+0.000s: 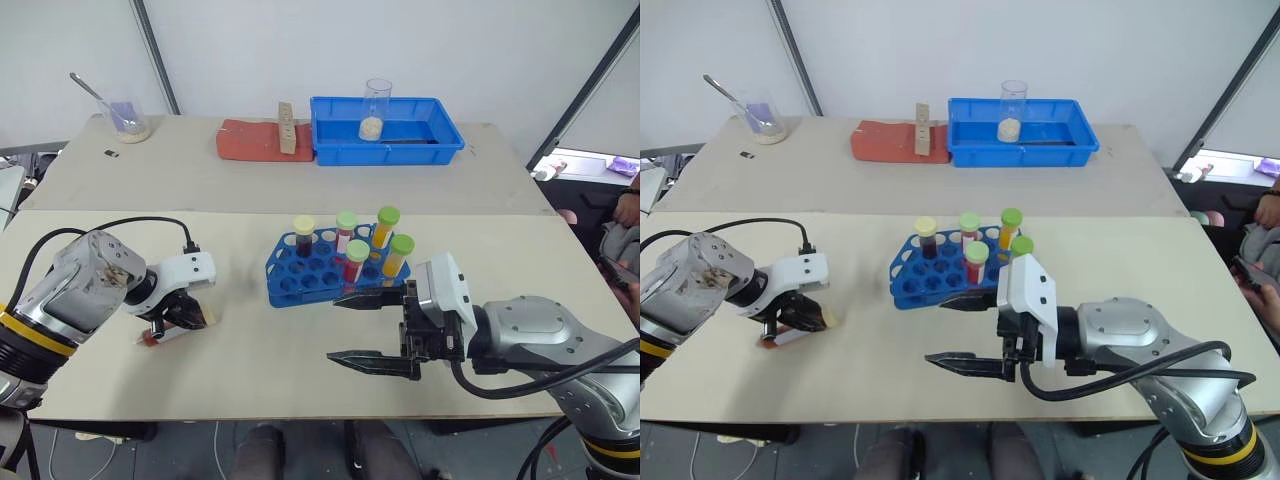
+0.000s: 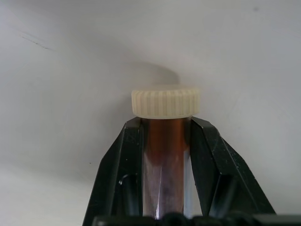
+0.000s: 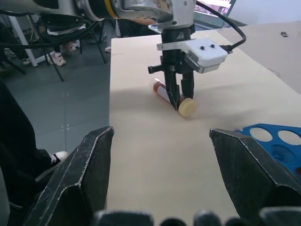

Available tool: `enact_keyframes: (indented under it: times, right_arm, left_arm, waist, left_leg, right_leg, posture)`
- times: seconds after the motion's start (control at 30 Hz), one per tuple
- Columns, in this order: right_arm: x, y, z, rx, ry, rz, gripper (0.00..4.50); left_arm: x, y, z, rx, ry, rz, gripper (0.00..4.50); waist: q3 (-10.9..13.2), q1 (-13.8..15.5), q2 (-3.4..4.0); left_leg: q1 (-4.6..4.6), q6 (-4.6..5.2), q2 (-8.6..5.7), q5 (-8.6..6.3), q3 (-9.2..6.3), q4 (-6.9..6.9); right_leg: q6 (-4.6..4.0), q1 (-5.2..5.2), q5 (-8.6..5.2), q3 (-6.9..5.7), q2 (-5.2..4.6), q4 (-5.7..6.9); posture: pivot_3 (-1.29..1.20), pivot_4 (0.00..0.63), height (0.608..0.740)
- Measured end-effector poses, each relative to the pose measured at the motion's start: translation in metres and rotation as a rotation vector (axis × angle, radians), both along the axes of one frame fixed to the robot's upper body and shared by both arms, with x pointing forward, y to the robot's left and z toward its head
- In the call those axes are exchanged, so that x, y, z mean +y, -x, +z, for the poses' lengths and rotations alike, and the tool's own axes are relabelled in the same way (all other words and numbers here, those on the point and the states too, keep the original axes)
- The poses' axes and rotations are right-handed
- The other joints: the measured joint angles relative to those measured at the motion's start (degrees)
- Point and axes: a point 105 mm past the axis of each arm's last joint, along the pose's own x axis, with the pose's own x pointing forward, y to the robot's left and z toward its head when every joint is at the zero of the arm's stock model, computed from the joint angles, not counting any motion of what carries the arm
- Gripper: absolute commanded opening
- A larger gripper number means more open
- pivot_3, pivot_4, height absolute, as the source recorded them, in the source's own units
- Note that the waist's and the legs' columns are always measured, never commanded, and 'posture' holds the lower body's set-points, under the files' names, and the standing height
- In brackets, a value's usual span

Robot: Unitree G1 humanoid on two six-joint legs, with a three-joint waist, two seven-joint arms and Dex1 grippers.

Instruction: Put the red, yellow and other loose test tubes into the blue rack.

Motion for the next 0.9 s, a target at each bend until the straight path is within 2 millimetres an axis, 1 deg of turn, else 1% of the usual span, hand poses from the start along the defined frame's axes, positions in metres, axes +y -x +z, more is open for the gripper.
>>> enact_keyframes:
  times: [0.17, 0.23, 0.3, 0.33, 0.37, 0.4, 0.43, 0.5, 0.57, 0.6, 0.67, 0.73, 0.8, 0.9]
  right_arm:
    - [-0.001, 0.000, -0.001, 0.000, 0.010, 0.004, 3.66]
    - [-0.003, 0.001, -0.002, 0.005, 0.021, 0.005, 3.66]
    - [-0.008, 0.001, -0.007, 0.022, 0.044, -0.010, 3.66]
    - [-0.011, 0.001, -0.008, 0.023, 0.054, -0.014, 3.66]
    - [-0.014, 0.001, -0.008, 0.022, 0.061, -0.023, 3.66]
    - [-0.019, 0.001, -0.010, 0.030, 0.077, -0.038, 3.66]
    - [-0.021, 0.001, -0.011, 0.032, 0.085, -0.045, 3.66]
    - [-0.027, 0.003, -0.012, 0.035, 0.104, -0.057, 3.66]
    - [-0.035, 0.003, -0.014, 0.042, 0.131, -0.081, 3.66]
    - [-0.040, 0.003, -0.014, 0.039, 0.142, -0.098, 3.66]
    - [-0.045, 0.001, -0.011, 0.024, 0.142, -0.131, 3.66]
    - [-0.048, -0.001, -0.009, 0.012, 0.140, -0.161, 3.66]
    - [-0.052, -0.004, -0.010, 0.010, 0.141, -0.195, 3.66]
    - [-0.055, -0.006, -0.014, 0.015, 0.149, -0.234, 3.66]
  left_arm:
    - [0.000, 0.002, 0.001, -0.014, 0.025, -0.015, 0.92]
    - [-0.003, 0.001, 0.008, -0.035, 0.061, -0.036, 0.92]
    - [-0.013, 0.000, 0.023, -0.066, 0.153, -0.069, 0.92]
    - [-0.019, -0.001, 0.034, -0.094, 0.207, -0.092, 0.92]
    - [-0.030, -0.003, 0.047, -0.120, 0.297, -0.111, 0.92]
    - [-0.046, -0.004, 0.063, -0.147, 0.415, -0.145, 0.92]
    - [-0.058, -0.002, 0.074, -0.161, 0.491, -0.176, 0.92]
    - [-0.079, 0.000, 0.091, -0.176, 0.638, -0.225, 0.92]
    - [-0.099, -0.004, 0.105, -0.231, 0.769, -0.234, 0.92]
    - [-0.110, -0.008, 0.109, -0.265, 0.843, -0.221, 0.92]
    - [-0.127, -0.014, 0.110, -0.307, 0.930, -0.195, 0.92]
    - [-0.138, -0.019, 0.104, -0.349, 0.984, -0.162, 0.92]
    - [-0.144, -0.024, 0.096, -0.413, 1.031, -0.119, 0.92]
    - [-0.145, -0.030, 0.078, -0.476, 1.059, -0.054, 0.92]
  waist:
    - [0.0, 0.0, 0.00]
    - [0.0, 0.1, -0.01]
    - [0.0, 0.3, -0.01]
    - [0.0, 0.4, -0.01]
    - [0.0, 0.6, -0.01]
    - [0.0, 0.9, -0.01]
    - [0.0, 1.0, -0.03]
    - [0.0, 1.0, -0.04]
    - [0.0, 1.0, -0.04]
    - [0.0, 1.0, -0.03]
    - [0.0, 0.8, -0.04]
    - [0.0, 0.2, -0.04]
    - [0.0, -0.1, -0.04]
    - [0.0, -0.1, -0.04]
  left_leg:
    - [-0.03, 0.00, 0.00, 0.00, -0.01, 0.00]
    - [-0.06, 0.00, 0.01, 0.00, -0.01, 0.03]
    - [-0.11, 0.00, 0.00, 0.00, -0.05, 0.06]
    - [-0.12, 0.00, -0.01, 0.00, -0.04, 0.07]
    - [-0.13, 0.00, -0.03, 0.00, -0.04, 0.09]
    - [-0.17, 0.00, -0.05, 0.00, -0.09, 0.15]
    - [-0.18, 0.00, -0.05, 0.00, -0.09, 0.18]
    - [-0.18, 0.00, -0.08, 0.00, -0.09, 0.20]
    - [-0.13, 0.00, -0.10, 0.00, -0.12, 0.22]
    - [-0.11, 0.00, -0.11, 0.00, -0.14, 0.22]
    - [-0.06, 0.00, -0.10, 0.01, -0.16, 0.24]
    - [0.03, 0.00, -0.11, 0.01, -0.14, 0.23]
    - [0.08, 0.00, -0.10, 0.01, -0.16, 0.18]
    - [0.09, 0.00, -0.10, 0.01, -0.17, 0.17]
  right_leg:
    - [0.00, -0.01, 0.00, -0.01, 0.00, -0.01]
    - [0.00, -0.01, 0.00, -0.01, 0.00, -0.02]
    - [0.01, -0.01, 0.00, -0.03, -0.01, -0.04]
    - [0.02, -0.01, 0.00, -0.02, -0.02, -0.06]
    - [0.04, 0.01, 0.00, -0.02, -0.03, -0.08]
    - [0.09, 0.04, -0.01, -0.02, -0.03, -0.07]
    - [0.11, 0.04, 0.00, -0.02, -0.03, -0.06]
    - [0.19, 0.07, 0.04, 0.02, -0.03, -0.08]
    - [0.28, 0.13, 0.09, 0.03, -0.02, -0.08]
    - [0.63, 0.18, 0.30, 0.04, -0.02, -0.09]
    - [0.69, 0.22, 0.36, 0.07, 0.01, -0.08]
    - [0.67, 0.28, 0.37, 0.12, 0.01, -0.05]
    - [0.62, 0.29, 0.38, 0.12, 0.03, -0.08]
    - [0.60, 0.30, 0.38, 0.12, 0.04, -0.08]
  posture:
    - [0.00, 0.150, 0.740]
    - [0.00, 0.150, 0.740]
    - [0.00, 0.150, 0.740]
    - [0.00, 0.150, 0.740]
    - [0.00, 0.150, 0.740]
    - [0.00, 0.150, 0.740]
    - [0.00, 0.150, 0.740]
    - [0.00, 0.150, 0.740]
    - [0.00, 0.150, 0.740]
    - [0.00, 0.150, 0.740]
    - [0.00, 0.150, 0.740]
    - [0.00, 0.150, 0.740]
    - [0.00, 0.150, 0.740]
    - [0.00, 0.150, 0.740]
